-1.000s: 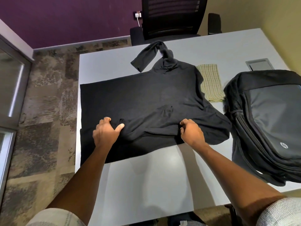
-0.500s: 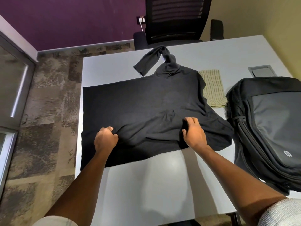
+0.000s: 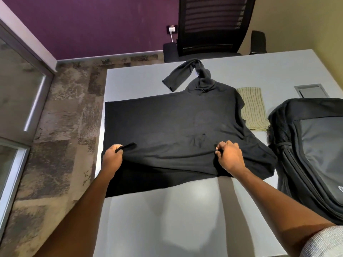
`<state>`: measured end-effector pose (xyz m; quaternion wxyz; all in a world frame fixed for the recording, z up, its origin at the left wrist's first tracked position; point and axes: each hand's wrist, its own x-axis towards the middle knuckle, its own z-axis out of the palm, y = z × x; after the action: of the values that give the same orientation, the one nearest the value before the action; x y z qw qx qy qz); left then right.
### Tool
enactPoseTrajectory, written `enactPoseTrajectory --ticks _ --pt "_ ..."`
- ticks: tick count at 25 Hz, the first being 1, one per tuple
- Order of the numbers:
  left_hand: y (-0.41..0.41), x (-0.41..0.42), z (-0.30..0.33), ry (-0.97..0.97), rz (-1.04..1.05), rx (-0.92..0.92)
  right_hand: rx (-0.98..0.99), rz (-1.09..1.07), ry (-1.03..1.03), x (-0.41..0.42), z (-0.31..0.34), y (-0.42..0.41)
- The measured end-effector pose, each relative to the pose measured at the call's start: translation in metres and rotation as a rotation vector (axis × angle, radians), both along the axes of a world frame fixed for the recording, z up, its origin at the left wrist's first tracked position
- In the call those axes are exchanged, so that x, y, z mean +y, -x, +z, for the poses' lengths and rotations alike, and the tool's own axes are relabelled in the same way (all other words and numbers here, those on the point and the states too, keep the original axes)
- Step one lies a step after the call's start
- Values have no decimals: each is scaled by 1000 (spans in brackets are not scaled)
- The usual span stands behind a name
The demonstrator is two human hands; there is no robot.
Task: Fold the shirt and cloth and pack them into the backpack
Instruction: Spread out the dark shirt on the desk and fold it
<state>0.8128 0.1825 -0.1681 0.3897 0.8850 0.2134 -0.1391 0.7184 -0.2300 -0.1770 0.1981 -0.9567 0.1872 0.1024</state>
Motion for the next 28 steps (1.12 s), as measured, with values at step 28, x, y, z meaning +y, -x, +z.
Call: enactPoseTrajectory --ticks 28 --pt "10 0 11 -765 -332 -60 129 -155 -183 -2 -20 -18"
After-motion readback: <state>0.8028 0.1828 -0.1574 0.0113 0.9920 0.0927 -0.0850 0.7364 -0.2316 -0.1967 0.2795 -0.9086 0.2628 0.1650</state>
